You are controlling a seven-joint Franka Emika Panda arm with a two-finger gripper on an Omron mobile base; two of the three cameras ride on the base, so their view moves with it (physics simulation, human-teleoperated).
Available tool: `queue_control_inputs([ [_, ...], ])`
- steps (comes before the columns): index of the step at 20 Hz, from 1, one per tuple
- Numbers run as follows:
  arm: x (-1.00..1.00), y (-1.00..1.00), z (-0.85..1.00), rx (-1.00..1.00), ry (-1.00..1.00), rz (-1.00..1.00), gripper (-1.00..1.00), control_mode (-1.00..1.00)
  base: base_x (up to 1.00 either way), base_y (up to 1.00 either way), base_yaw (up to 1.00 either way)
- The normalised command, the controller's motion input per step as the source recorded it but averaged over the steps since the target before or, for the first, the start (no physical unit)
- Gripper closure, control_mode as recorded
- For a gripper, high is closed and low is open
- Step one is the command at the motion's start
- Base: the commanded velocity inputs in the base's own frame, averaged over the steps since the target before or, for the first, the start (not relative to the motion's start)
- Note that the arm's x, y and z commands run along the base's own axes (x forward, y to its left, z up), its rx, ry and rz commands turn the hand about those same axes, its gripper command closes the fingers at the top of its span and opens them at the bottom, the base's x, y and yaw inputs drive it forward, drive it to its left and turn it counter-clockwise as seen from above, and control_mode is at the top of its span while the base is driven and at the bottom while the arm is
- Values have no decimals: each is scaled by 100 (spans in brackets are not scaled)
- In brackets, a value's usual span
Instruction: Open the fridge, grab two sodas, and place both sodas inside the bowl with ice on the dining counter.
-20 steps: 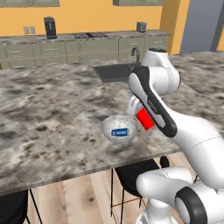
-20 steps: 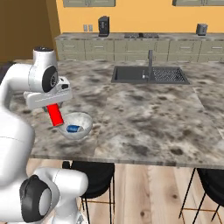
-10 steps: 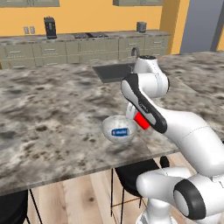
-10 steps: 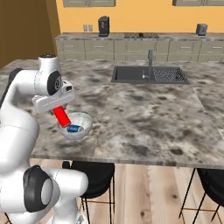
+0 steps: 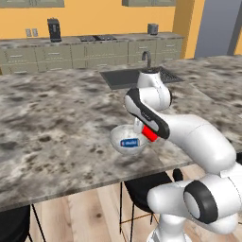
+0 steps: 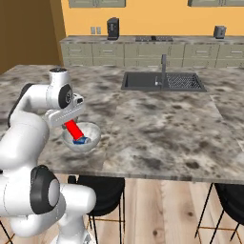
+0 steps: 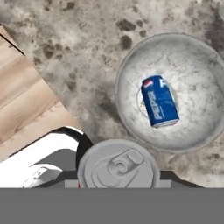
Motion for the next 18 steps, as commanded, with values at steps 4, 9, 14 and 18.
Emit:
queue_control_inputs([
  [4, 47, 6, -35, -3, 3, 6, 100, -100, 0, 0, 0],
  [9, 51, 16, -23, -1, 7, 3, 100, -100, 0, 0, 0],
  [14, 49, 15, -24, 0, 9, 3, 100, -100, 0, 0, 0],
  [18, 29, 3, -39, -1, 5, 3, 100, -100, 0, 0, 0],
])
